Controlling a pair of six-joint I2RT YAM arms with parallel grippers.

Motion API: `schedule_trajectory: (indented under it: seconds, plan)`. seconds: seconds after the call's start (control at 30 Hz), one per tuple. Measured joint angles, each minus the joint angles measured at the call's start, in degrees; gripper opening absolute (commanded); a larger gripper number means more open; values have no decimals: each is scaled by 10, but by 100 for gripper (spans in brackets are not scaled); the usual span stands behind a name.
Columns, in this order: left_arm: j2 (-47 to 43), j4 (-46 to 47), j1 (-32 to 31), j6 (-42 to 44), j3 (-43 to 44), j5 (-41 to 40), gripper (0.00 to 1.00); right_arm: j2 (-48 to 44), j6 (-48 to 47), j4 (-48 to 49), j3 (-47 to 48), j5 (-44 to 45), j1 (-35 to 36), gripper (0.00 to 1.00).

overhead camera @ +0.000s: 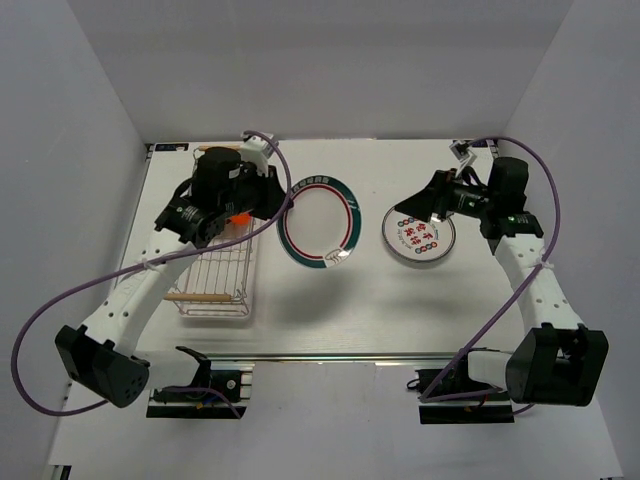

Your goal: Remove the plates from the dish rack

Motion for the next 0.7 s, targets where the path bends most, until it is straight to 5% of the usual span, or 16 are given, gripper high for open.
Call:
schedule_trajectory:
  seconds: [0.27, 0.37, 0.4, 0.5, 0.63, 0.7]
  plan:
    - [27, 99, -4, -5, -7, 175, 0, 17, 2, 29, -4, -21, 76, 89]
    - [28, 110, -5, -8, -8, 195, 0, 35, 0, 28, -4, -21, 96, 69]
    - [29, 111, -5, -8, -8, 195, 0, 39, -1, 27, -4, -19, 101, 48]
    - [34, 111, -5, -9, -11, 189, 0, 43, 2, 24, -3, -19, 117, 17]
    - [51, 107, -5, -10, -14, 174, 0, 43, 7, 18, -3, -11, 120, 0]
    - [56, 106, -5, -11, -14, 167, 26, 44, 8, 13, -3, -4, 121, 0]
